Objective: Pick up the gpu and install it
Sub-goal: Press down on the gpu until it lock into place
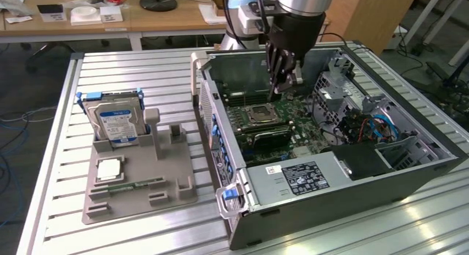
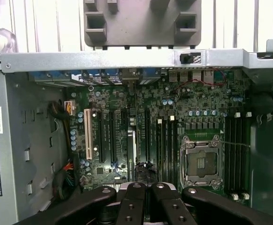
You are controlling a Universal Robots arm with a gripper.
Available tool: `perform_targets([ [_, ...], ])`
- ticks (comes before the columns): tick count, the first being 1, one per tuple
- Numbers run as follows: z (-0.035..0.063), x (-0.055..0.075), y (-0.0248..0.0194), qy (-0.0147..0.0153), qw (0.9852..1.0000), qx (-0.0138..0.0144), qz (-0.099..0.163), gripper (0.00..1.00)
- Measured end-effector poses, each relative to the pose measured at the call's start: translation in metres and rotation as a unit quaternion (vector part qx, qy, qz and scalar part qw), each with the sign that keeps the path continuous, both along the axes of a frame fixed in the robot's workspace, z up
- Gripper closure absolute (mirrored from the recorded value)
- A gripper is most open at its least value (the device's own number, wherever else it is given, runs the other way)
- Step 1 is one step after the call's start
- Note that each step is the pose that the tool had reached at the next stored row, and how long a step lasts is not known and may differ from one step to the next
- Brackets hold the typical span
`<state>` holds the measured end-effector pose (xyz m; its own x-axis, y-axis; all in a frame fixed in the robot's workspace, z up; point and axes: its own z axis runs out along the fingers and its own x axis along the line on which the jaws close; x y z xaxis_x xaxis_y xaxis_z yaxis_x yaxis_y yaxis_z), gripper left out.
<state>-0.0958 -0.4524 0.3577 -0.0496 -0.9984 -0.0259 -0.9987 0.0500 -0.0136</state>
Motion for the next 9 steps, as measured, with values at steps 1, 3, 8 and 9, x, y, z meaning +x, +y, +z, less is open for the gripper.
perform_targets([
  [1,-0.0014,0.0001,0.0,0.0001,1.0,0.0002,0.0,0.89],
  [3,-0.0036,0.0001,0.0,0.0004,1.0,0.0006,0.0,0.89],
  [8,-0.0041,0.0002,-0.0001,0.0004,1.0,0.0007,0.0,0.89],
  [9,-0.0041,0.0002,-0.0001,0.0004,1.0,0.0008,0.0,0.89],
])
